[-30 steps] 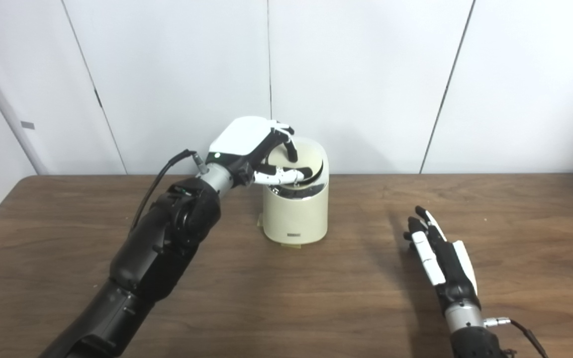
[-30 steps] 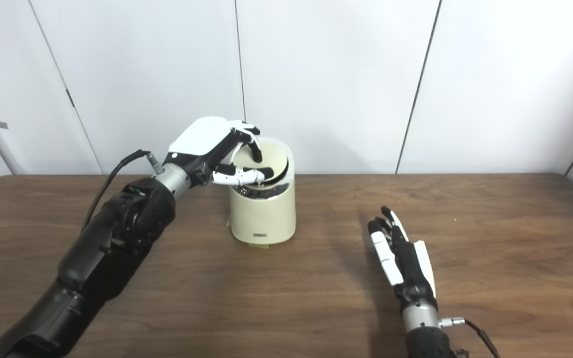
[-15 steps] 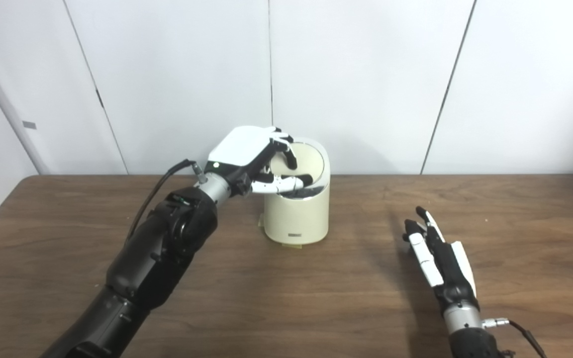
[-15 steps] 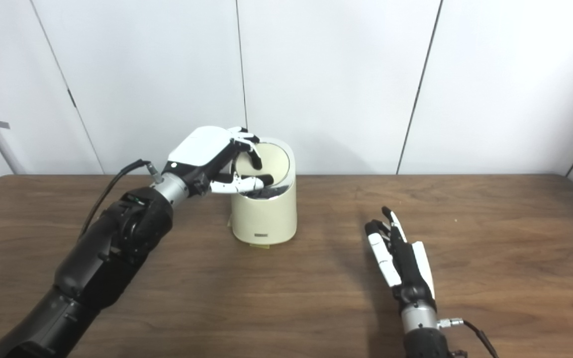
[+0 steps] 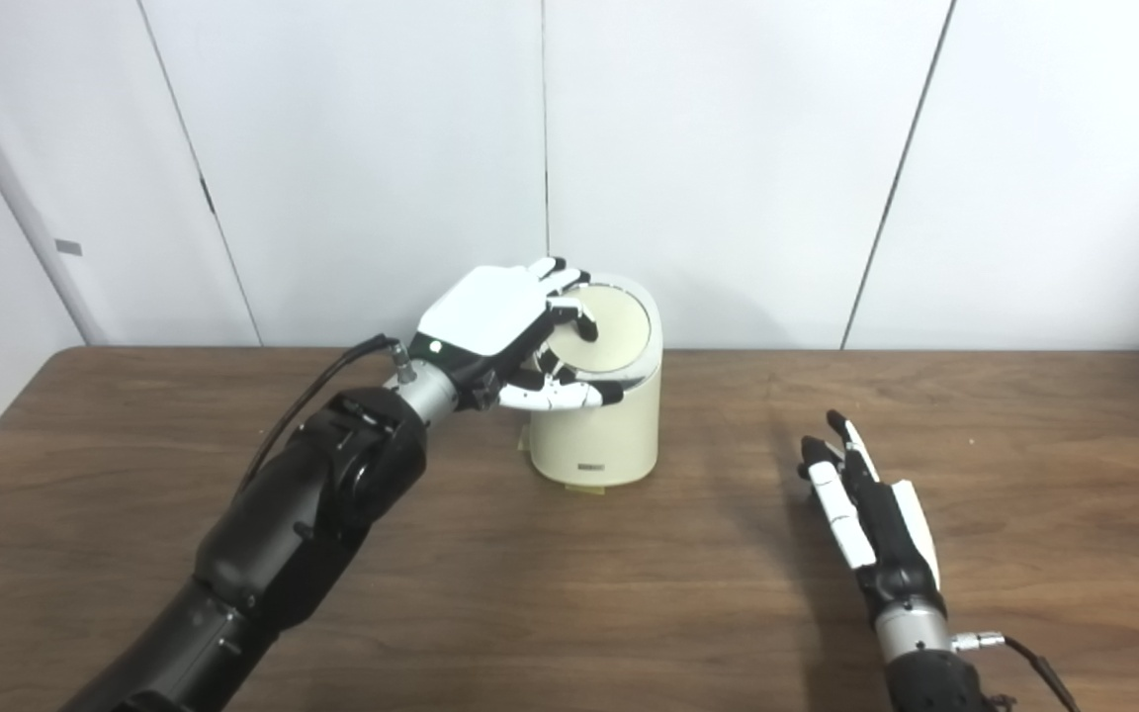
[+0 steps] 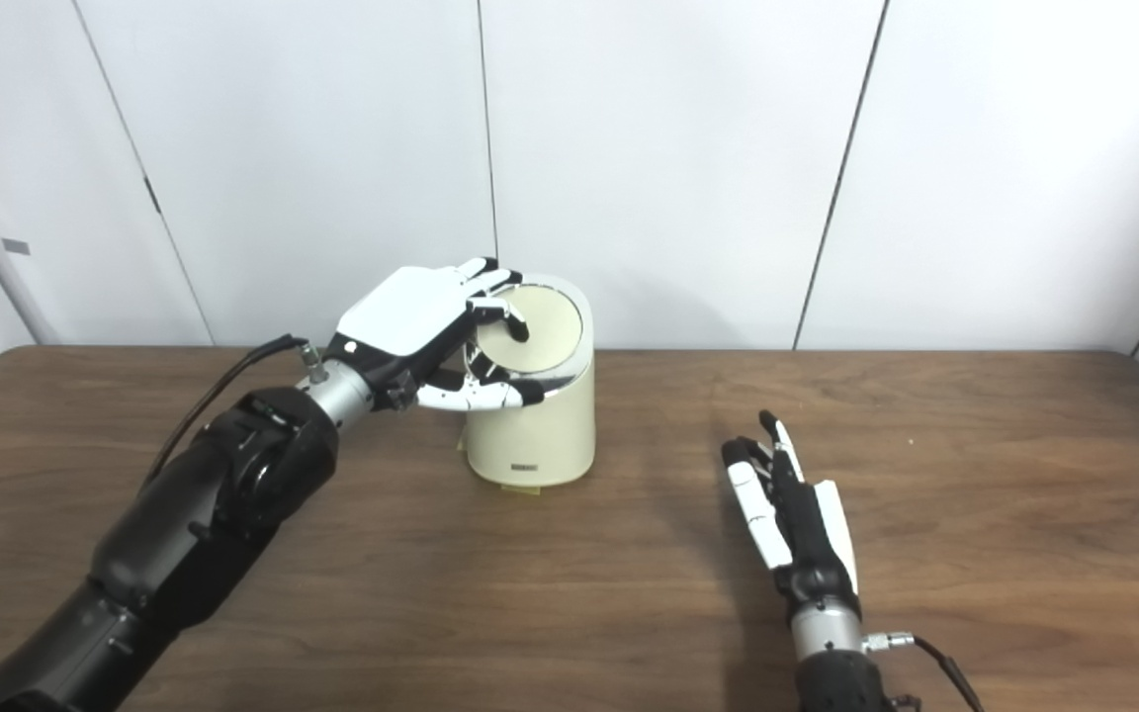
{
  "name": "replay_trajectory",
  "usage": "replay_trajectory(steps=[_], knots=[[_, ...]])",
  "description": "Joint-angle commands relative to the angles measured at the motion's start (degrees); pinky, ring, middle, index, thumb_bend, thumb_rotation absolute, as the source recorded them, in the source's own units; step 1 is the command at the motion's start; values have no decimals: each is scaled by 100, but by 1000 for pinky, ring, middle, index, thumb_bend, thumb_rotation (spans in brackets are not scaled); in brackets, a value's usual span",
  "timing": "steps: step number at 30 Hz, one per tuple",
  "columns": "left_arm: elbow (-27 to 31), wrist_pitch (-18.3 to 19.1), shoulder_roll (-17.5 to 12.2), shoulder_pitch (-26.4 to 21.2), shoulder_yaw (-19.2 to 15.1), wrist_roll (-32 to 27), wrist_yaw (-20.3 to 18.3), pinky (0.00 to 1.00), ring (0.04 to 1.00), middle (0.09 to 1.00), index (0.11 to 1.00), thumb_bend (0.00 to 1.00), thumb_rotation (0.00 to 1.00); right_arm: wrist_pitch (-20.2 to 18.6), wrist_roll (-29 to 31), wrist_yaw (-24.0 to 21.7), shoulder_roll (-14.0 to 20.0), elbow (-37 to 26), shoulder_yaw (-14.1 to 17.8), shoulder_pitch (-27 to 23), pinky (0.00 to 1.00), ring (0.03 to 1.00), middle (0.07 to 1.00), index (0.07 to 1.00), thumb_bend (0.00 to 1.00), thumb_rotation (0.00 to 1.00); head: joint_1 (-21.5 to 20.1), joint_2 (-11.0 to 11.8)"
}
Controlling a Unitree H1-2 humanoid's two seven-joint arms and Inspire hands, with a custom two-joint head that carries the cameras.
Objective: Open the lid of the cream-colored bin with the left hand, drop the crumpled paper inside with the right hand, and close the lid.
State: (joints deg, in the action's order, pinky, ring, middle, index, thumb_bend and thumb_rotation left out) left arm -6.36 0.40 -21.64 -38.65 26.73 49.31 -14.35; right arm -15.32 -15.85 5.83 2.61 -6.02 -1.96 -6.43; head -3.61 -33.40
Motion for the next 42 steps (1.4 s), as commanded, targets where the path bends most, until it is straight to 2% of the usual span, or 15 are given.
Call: replay_trajectory(steps=[1, 5, 9, 14, 17, 21, 24, 26, 30, 33, 34, 36, 39, 42], knots=[[-40, 55, -47, 55, 78, -35, -435, 924, 992, 962, 763, 620, 827, -9, 76, -48, -54, -156, 7, -120, 803, 826, 881, 978, 612, 1000, -5, -3], [328, 158, -15, 57, -170, -389, -574, 881, 981, 937, 750, 623, 822, -57, 151, -29, -85, -151, 88, -146, 797, 838, 887, 969, 602, 990, 20, -9], [767, 459, 95, 90, -558, -737, -624, 843, 955, 914, 763, 631, 812, -29, 238, -67, -63, -123, 126, -161, 810, 847, 896, 968, 588, 993, 8, -12], [1284, 694, 343, 219, -1235, -1229, -373, 821, 914, 910, 869, 560, 754, 15, 287, -81, -20, -78, 128, -165, 793, 843, 887, 950, 570, 954, 37, 24], [1509, 811, 500, 409, -1662, -1505, -172, 833, 917, 921, 903, 545, 721, -20, 304, -79, -19, -79, 138, -168, 791, 836, 883, 946, 559, 942, 35, 31], [1721, 1064, 793, 814, -2321, -2437, -100, 933, 961, 955, 966, 522, 750, -6, 326, -104, 20, -66, 146, -165, 795, 842, 883, 948, 556, 935, 70, 17], [1915, 1628, 888, 1102, -2718, -3181, -278, 966, 973, 982, 997, 502, 812, 29, 360, -154, 64, -29, 144, -162, 803, 847, 886, 951, 548, 950, 106, 27], [2035, 1899, 906, 1311, -2924, -3586, -301, 993, 995, 997, 1000, 476, 791, 12, 404, -180, 62, -26, 147, -162, 799, 843, 887, 954, 517, 950, 115, 31], [2098, 1834, 939, 1875, -3179, -3902, -65, 1000, 1000, 1000, 1000, 435, 786, -19, 433, -218, 76, -23, 147, -158, 802, 831, 884, 954, 496, 958, 127, 25], [2128, 1850, 1020, 2340, -3314, -4106, 86, 1000, 1000, 1000, 1000, 494, 804, -28, 524, -235, 76, -15, 198, -153, 806, 825, 877, 947, 482, 954, 165, 33], [2110, 1813, 1046, 2493, -3369, -4235, 109, 1000, 1000, 1000, 1000, 485, 829, -17, 569, -239, 65, -9, 221, -152, 812, 825, 876, 942, 475, 936, 165, 33], [2082, 1775, 1131, 2779, -3454, -4488, 163, 1000, 1000, 1000, 1000, 487, 818, 19, 686, -268, 60, -20, 264, -141, 817, 832, 877, 939, 464, 923, 183, 32], [1978, 1519, 1241, 3115, -3481, -4688, 273, 1000, 1000, 1000, 1000, 478, 833, 93, 796, -283, 64, -60, 294, -121, 825, 846, 883, 932, 467, 914, 196, -2], [1865, 1287, 1404, 3313, -3554, -4957, 394, 1000, 1000, 1000, 1000, 440, 854, 161, 861, -289, 89, -97, 303, -97, 827, 860, 893, 931, 528, 921, 211, -35]])
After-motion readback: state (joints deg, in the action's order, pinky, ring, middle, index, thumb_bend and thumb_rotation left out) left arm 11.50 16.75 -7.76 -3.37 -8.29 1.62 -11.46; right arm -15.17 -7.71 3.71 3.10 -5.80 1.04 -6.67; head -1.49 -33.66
